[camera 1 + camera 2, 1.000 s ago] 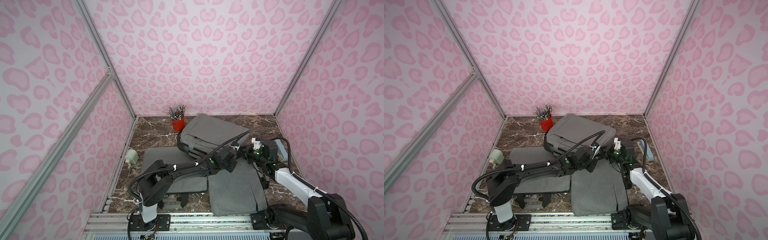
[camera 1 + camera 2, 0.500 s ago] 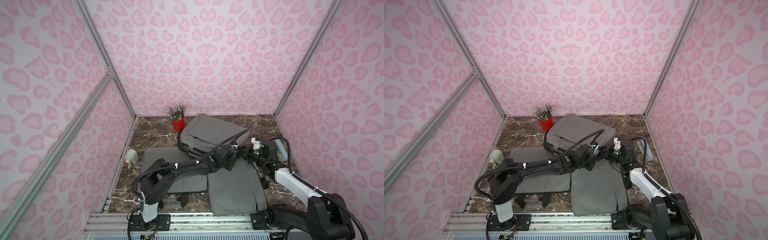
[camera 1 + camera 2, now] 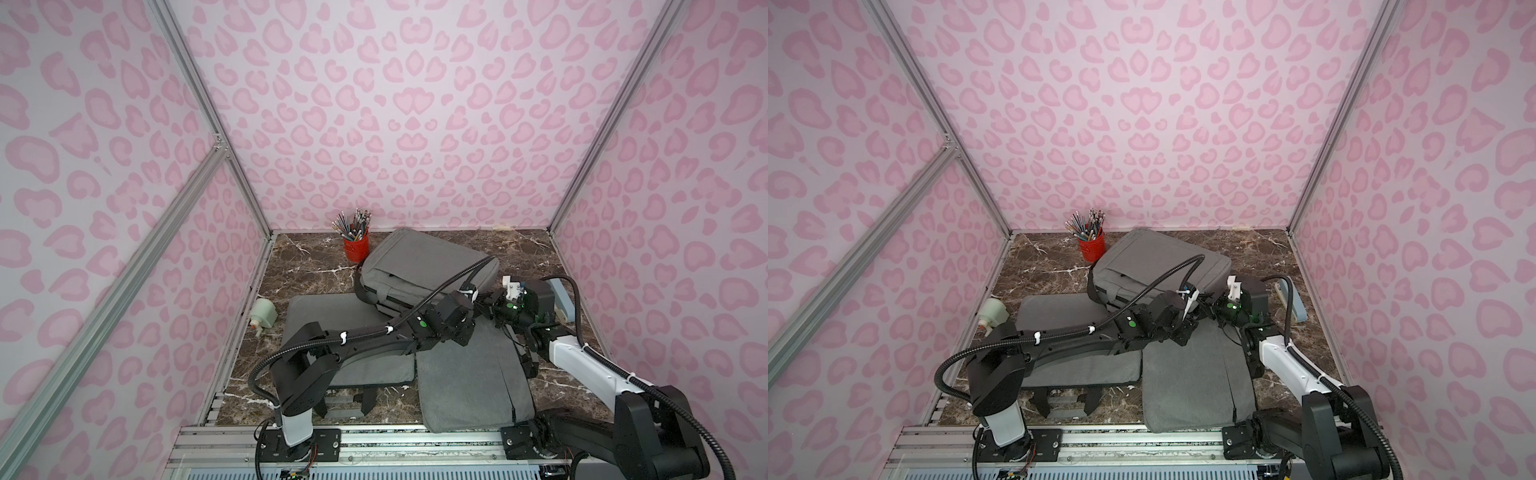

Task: Open the zippered laptop bag and take out the laptop
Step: Unzip the zipper on the zippered laptop bag.

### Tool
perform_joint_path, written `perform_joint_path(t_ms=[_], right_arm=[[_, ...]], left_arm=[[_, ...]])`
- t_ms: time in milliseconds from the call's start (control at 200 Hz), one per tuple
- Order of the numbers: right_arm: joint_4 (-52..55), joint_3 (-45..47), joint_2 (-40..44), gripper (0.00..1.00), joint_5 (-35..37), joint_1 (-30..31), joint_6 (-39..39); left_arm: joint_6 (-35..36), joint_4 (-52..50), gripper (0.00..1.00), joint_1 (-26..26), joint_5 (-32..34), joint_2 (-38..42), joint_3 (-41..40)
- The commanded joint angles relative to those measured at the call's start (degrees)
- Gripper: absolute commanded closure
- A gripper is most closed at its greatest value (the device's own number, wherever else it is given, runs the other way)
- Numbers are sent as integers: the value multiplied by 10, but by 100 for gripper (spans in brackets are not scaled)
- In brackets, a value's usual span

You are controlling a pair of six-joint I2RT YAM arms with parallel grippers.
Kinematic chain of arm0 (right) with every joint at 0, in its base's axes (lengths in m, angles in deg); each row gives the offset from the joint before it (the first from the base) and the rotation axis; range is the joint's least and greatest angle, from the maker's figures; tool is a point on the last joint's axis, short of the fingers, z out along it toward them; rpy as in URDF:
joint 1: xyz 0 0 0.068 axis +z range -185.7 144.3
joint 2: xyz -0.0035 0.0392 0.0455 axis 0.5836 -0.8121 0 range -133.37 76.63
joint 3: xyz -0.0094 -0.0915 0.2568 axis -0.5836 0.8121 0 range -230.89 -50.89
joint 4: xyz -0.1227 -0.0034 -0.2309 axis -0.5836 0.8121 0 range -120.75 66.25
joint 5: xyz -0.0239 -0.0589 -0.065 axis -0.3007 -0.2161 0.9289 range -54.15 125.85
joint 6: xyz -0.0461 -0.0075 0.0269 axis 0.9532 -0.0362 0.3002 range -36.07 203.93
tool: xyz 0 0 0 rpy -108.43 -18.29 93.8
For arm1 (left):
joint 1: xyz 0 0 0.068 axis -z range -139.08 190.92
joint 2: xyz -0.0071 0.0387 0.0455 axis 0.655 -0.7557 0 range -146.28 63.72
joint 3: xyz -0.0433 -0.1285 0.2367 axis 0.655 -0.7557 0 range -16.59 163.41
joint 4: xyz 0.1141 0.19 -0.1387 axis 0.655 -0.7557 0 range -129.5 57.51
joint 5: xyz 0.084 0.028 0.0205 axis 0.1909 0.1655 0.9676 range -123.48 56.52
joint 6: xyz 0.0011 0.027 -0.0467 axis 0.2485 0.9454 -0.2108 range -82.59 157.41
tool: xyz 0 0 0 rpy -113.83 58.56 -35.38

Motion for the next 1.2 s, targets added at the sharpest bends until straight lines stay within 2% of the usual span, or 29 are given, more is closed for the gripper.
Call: perform_joint_path(t_ms=[0, 541, 556, 676, 797, 1017, 1197], right_arm=[[-25, -2, 5, 100, -15, 2, 6], [-30, 4, 12, 100, -16, 9, -4], [-31, 4, 12, 100, -17, 10, -4], [-31, 6, 12, 100, -17, 13, -6], [-31, 6, 14, 100, -16, 13, -5], [-32, 5, 7, 100, -15, 13, -3], [-16, -2, 3, 100, -10, 4, 13]], left_arm=[[-26, -15, 61, -2, 8, -15, 11], [-12, -16, 64, -15, 26, -61, 49], [-11, -15, 68, -17, 26, -62, 50], [-4, -16, 71, -23, 19, -73, 65], [3, -23, 81, -28, 12, -80, 73], [17, -37, 93, -31, 7, -74, 73], [21, -52, 96, -32, -14, -61, 69]])
